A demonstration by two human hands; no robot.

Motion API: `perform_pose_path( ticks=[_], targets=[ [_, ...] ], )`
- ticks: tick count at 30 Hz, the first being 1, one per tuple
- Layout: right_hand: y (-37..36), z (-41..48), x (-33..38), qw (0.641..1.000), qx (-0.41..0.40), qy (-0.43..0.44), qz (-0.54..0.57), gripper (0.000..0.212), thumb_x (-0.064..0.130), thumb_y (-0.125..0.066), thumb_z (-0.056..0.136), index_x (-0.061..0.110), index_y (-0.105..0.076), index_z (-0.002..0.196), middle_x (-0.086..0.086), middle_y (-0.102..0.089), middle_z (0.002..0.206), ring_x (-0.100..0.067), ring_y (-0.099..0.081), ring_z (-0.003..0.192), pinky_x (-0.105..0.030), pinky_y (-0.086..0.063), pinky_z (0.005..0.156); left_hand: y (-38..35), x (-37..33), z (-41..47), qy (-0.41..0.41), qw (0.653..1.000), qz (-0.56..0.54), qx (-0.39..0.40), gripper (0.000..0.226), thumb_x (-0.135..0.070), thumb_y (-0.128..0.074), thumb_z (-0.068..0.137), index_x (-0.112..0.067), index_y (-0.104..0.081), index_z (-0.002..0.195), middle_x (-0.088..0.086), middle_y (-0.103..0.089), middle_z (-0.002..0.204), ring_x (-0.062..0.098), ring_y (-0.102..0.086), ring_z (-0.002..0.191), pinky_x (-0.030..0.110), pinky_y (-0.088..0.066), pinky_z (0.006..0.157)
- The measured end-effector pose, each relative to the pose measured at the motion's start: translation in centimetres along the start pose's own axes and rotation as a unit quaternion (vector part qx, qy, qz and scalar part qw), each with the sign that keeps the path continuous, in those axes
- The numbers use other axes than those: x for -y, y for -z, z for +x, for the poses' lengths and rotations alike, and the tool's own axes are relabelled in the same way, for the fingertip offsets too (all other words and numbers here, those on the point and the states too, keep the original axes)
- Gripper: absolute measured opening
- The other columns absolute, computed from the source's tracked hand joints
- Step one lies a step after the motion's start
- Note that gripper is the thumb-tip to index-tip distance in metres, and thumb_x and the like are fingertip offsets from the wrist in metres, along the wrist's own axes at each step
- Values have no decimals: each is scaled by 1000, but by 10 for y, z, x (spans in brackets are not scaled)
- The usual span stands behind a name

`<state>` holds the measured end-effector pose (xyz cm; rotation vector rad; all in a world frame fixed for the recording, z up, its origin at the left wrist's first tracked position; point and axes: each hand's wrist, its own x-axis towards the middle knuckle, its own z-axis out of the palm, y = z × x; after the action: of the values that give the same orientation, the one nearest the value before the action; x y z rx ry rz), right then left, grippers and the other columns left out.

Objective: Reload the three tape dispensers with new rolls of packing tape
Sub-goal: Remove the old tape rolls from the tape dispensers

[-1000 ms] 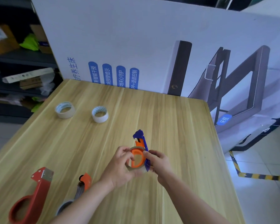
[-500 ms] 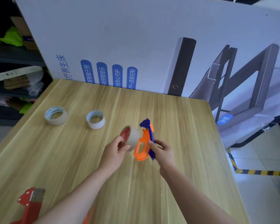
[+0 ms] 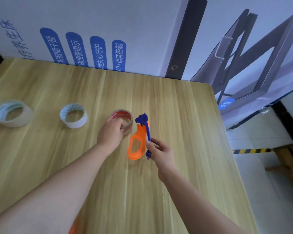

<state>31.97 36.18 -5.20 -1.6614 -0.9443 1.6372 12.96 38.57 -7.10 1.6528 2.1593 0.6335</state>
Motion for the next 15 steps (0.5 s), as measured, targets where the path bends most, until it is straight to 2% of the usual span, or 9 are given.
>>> perform_pose_path(
  ticks=[3, 5, 7, 8, 10, 12, 15],
  targets=[
    [1, 2, -5, 1000, -7, -3, -2, 40, 29, -75, 84, 17, -66, 121, 0, -75, 103, 0, -71, 76, -17, -52, 63, -10, 2, -2, -40, 997, 56, 43, 15, -3, -54, 85, -4, -66, 93, 13, -60, 105, 33, -55, 102, 39, -46, 75],
    [2, 2, -6, 1000, -14, -4, 1, 41, 29, -76, 83, 15, -66, 121, -1, -75, 104, -2, -71, 78, -20, -53, 67, -9, -1, -11, -68, 995, 71, 11, 14, -11, -57, 87, -6, -66, 96, 13, -56, 110, 33, -54, 102, 44, -49, 76],
    [3, -1, -7, 1000, -14, -1, 4, 41, 28, -75, 84, 14, -66, 121, -2, -75, 105, -4, -71, 81, -23, -56, 71, -8, -7, -25, -75, 994, 63, -38, 14, -21, -60, 86, -10, -67, 92, 10, -56, 96, 31, -56, 88, 40, -47, 66],
    [4, -3, -7, 1000, -11, 1, 6, 40, 27, -75, 84, 14, -66, 121, -3, -75, 105, -4, -71, 81, -24, -57, 74, -8, -11, -33, -54, 997, 35, -40, 17, -27, -59, 87, -13, -67, 91, 7, -57, 90, 29, -57, 81, 36, -45, 63],
    [4, -10, -6, 1000, -9, 8, 11, 39, 26, -75, 84, 14, -66, 120, -4, -74, 106, -6, -71, 81, -27, -58, 77, -7, -19, -49, 27, 999, -37, 13, 25, -39, -53, 90, -18, -66, 87, 1, -61, 81, 22, -57, 72, 30, -40, 58],
    [5, -19, -4, 1000, -4, 16, 12, 35, 24, -75, 84, 16, -66, 117, -3, -75, 103, -4, -71, 78, -24, -58, 71, -8, -26, -64, 59, 994, -79, 51, 29, -36, -51, 91, -15, -62, 75, -1, -60, 68, 21, -54, 63, 29, -34, 51],
    [12, -38, -3, 999, 17, 31, 3, 26, 21, -74, 85, 24, -67, 109, 3, -75, 94, 1, -71, 71, -12, -51, 55, -3, -35, -89, 58, 993, -102, 32, 32, -24, -52, 90, -9, -54, 62, 1, -48, 54, 19, -43, 51, 30, -26, 45]
  ],
)
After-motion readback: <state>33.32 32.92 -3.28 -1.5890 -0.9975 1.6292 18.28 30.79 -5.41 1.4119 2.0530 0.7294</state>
